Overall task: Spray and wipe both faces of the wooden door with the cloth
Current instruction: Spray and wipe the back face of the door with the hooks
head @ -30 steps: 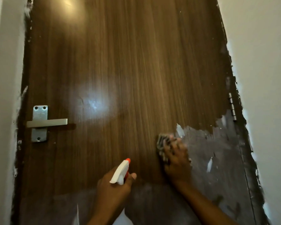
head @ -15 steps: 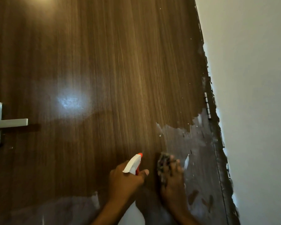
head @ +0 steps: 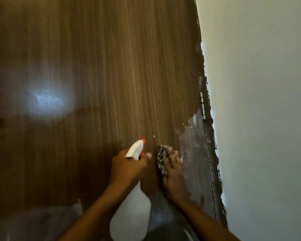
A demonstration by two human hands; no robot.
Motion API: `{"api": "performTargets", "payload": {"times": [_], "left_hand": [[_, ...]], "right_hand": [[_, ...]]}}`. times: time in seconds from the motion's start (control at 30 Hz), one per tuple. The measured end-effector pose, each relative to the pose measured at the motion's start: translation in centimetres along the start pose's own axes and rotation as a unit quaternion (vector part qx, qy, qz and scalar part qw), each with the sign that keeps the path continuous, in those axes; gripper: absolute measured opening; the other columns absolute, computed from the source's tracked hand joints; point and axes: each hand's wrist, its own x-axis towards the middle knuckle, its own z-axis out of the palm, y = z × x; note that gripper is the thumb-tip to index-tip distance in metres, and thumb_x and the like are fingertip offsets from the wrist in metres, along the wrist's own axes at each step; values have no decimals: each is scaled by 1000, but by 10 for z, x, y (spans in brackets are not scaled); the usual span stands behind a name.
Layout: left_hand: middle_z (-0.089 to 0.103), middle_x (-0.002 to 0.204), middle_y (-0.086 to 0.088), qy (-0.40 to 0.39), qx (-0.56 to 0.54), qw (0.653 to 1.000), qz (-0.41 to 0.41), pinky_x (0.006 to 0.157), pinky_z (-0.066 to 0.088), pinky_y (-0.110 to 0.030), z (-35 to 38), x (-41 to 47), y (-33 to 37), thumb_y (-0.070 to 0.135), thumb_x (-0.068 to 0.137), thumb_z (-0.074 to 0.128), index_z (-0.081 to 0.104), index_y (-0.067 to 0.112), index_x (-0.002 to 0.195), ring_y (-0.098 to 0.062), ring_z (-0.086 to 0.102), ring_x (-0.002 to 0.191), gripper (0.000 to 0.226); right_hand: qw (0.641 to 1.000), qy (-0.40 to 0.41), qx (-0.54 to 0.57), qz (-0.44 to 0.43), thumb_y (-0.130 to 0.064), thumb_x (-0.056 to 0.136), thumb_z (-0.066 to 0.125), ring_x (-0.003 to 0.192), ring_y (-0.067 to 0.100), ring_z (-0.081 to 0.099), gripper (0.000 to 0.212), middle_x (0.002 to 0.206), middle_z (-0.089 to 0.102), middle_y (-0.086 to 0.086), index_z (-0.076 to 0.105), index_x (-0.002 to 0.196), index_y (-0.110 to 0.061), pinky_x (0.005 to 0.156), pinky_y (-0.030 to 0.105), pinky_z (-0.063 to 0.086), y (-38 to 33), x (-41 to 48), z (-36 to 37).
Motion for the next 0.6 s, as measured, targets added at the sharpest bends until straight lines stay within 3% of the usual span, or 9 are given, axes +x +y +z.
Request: {"api": "performTargets", "payload": {"times": [0.13, 0.2, 0.27, 0.33, 0.4, 0.43, 0.5, 0.6], "left_hand": [[68, 87, -12, -30, -27, 999, -23, 72, 59, -38, 16, 21, 8, 37, 80, 69, 55, 8, 119, -22, 68, 72, 50], [68, 86, -13, -23, -37, 998, -38, 68, 58, -35, 22, 23, 1, 37, 80, 69, 58, 6, 116, -20, 68, 67, 48], [68, 83, -12, -12, -46, 998, -41, 67, 58, -35, 30, 21, -5, 35, 80, 70, 59, 7, 114, -20, 68, 66, 46], [68, 83, -11, 5, -51, 998, -40, 66, 58, -35, 40, 18, -8, 32, 80, 70, 59, 12, 118, -22, 68, 66, 44], [68, 88, -12, 15, -47, 998, -37, 63, 56, -32, 48, 19, -6, 32, 82, 69, 59, 13, 120, -21, 68, 69, 44], [68, 90, -12, 16, -41, 998, -39, 62, 55, -30, 50, 20, -5, 33, 82, 68, 59, 10, 120, -21, 68, 70, 45], [68, 92, -13, 21, -46, 998, -41, 59, 54, -27, 67, 22, -1, 34, 81, 69, 57, 7, 122, -20, 68, 71, 50], [67, 95, -15, 17, -54, 998, -32, 59, 56, -28, 84, 20, 8, 31, 81, 70, 51, 7, 128, -22, 68, 74, 57]], "right_hand": [[976, 84, -15, 200, -17, 99, 47, 153, 30, -4, 69, 167, 1, 2, 12, 158, -22, 124, 50, 4, 14, 64, -34], [966, 102, 3, 236, -20, 100, 45, 153, 32, -1, 65, 167, 5, 5, 16, 158, -19, 124, 48, 2, 0, 98, -41], [981, 98, -9, 167, -22, 100, 44, 152, 32, 0, 64, 167, 7, 6, 18, 158, -19, 124, 48, 2, -11, 104, -35], [998, 60, -20, 2, -22, 99, 44, 152, 32, 2, 63, 166, 13, 8, 23, 157, -18, 123, 46, 0, -12, 76, -23], [989, 14, -38, -144, -22, 97, 43, 152, 33, 10, 59, 163, 21, 9, 31, 154, -16, 123, 50, 6, 12, 34, -15], [985, 1, -42, -167, -22, 96, 42, 151, 33, 13, 58, 162, 24, 10, 34, 153, -15, 122, 54, 11, 31, 19, -14], [993, -13, -38, -111, -25, 95, 38, 152, 30, 10, 60, 163, 23, 10, 32, 154, -16, 119, 62, 17, 78, 20, -29], [996, 44, -62, 46, -27, 94, 32, 153, 29, 0, 65, 166, 14, 7, 22, 157, -15, 121, 61, 11, 106, 75, -62]]}}
